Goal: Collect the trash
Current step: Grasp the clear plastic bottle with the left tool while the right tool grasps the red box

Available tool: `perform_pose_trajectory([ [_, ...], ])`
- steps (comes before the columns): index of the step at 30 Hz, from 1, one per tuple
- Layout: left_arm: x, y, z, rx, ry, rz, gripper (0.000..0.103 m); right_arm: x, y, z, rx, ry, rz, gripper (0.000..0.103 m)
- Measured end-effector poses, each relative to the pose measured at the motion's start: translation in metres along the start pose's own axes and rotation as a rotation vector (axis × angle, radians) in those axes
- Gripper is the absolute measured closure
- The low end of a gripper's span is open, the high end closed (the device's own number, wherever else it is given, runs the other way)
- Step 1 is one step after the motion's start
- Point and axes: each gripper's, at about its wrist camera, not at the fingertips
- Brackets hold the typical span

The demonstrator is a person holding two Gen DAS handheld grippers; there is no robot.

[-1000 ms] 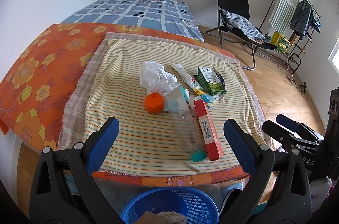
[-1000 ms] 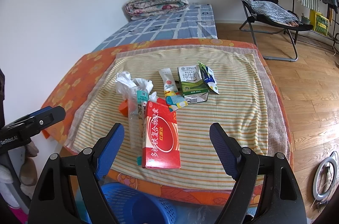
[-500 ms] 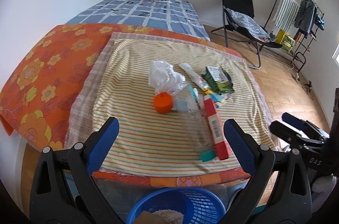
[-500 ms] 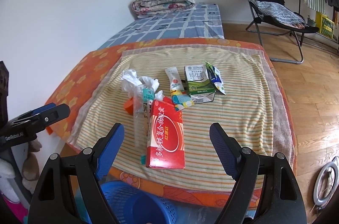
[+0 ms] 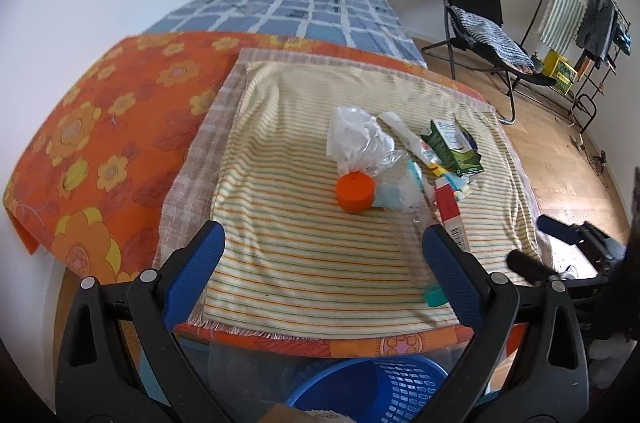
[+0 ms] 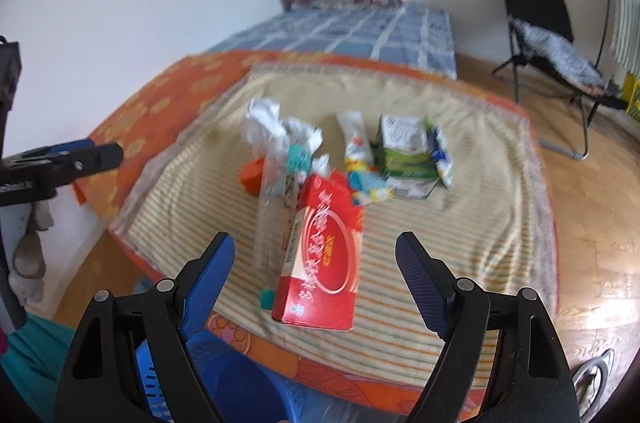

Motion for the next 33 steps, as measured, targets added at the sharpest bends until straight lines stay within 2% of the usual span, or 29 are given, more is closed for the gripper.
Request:
perform_pose_trajectory([
  [4, 0.010, -0.007, -0.004, -0.044, -0.031, 0.009, 0.002, 0.029, -0.004, 0.000, -0.004, -0.077, 0.007, 0.020],
  [8, 0.015, -0.007, -0.010, -0.044, -0.027, -0.006, 0.002, 0.048, -0.009, 0.000, -0.012, -0.123, 0.018, 0.020],
  [13, 0.026, -0.011, -0.017, -0.074, -0.042, -0.030, 0.002, 0.067, -0.017, 0.005, -0.094, -0.157, 0.086, 0.020],
  [16, 0.034, -0.016, -0.016, -0.115, -0.065, -0.015, 0.002, 0.074, -0.015, 0.009, -0.125, -0.183, 0.123, 0.021],
  [23, 0.049, 0.012, -0.007, -0.060, -0.116, 0.040, 0.002, 0.070, 0.009, 0.012, -0.074, -0.196, 0.136, 0.021],
  [26, 0.056, 0.023, -0.004, -0.055, -0.143, 0.061, 0.007, 0.067, 0.022, 0.013, -0.034, -0.204, 0.125, 0.023],
  [28, 0.062, 0.030, -0.003, -0.058, -0.163, 0.078, 0.016, 0.065, 0.028, 0.014, -0.025, -0.208, 0.139, 0.026],
  [33, 0.081, 0.043, 0.002, -0.079, -0.226, 0.113, 0.018, 0.062, 0.043, 0.015, 0.008, -0.208, 0.145, 0.029],
])
Point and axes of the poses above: each gripper's, at about its wrist camera, not at the fingertips, and x roughly the way its jaws point, y to its right, z to its underside, and after that the axes turned 4 degrees about -z, right-handed
